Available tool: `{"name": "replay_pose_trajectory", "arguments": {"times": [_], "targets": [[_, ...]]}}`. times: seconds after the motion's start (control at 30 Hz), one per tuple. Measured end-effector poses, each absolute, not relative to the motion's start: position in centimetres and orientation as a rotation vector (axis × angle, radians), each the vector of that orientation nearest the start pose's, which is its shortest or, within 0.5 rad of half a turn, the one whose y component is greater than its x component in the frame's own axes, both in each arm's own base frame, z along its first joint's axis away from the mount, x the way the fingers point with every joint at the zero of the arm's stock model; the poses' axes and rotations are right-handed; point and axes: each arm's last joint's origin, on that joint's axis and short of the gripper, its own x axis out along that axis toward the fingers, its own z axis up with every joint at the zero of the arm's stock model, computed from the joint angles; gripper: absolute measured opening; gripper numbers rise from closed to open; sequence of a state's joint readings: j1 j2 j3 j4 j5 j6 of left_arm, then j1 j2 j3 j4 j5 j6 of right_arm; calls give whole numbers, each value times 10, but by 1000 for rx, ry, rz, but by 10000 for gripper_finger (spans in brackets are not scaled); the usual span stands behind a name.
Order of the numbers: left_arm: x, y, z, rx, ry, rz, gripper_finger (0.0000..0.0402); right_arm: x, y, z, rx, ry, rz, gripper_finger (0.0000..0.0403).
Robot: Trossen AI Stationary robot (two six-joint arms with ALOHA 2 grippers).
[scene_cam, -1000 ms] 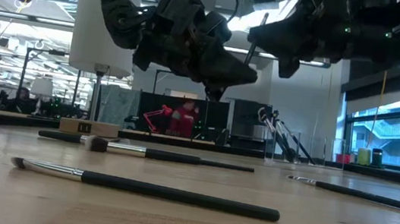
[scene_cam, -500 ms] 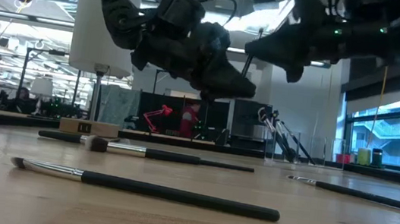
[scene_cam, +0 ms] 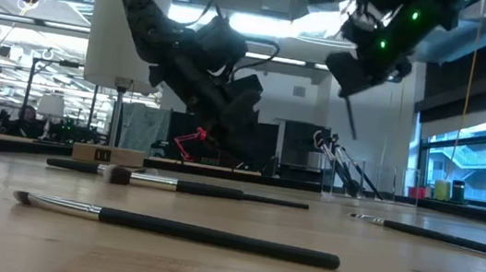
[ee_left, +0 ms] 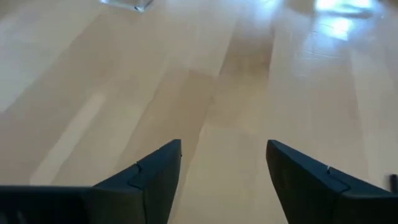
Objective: Put items in baskets/containers
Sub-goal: Put the eyeshadow brush into the middle of the transparent organizer
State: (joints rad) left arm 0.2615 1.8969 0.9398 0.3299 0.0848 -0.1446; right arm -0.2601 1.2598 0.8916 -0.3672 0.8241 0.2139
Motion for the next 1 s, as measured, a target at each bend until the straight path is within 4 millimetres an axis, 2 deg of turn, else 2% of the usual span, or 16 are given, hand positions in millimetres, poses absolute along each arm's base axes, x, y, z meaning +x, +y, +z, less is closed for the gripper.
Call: {"name": "replay_pose_trajectory", "arguments": {"times": [0.1,0.4,0.53,0.67,1.0], "targets": [[360,95,130,-271,620,219,235,231,-104,260,9,675,-1156,36],[360,95,130,-270,617,218,235,222,-143,242,77,765,-1260,49],[360,95,130,-260,618,210,235,224,-149,232,148,807,-1209,50],[359,95,129,-216,634,196,235,227,-152,222,142,861,-1178,51],[357,95,127,-176,676,216,235,230,-152,221,141,871,-1117,52]]}}
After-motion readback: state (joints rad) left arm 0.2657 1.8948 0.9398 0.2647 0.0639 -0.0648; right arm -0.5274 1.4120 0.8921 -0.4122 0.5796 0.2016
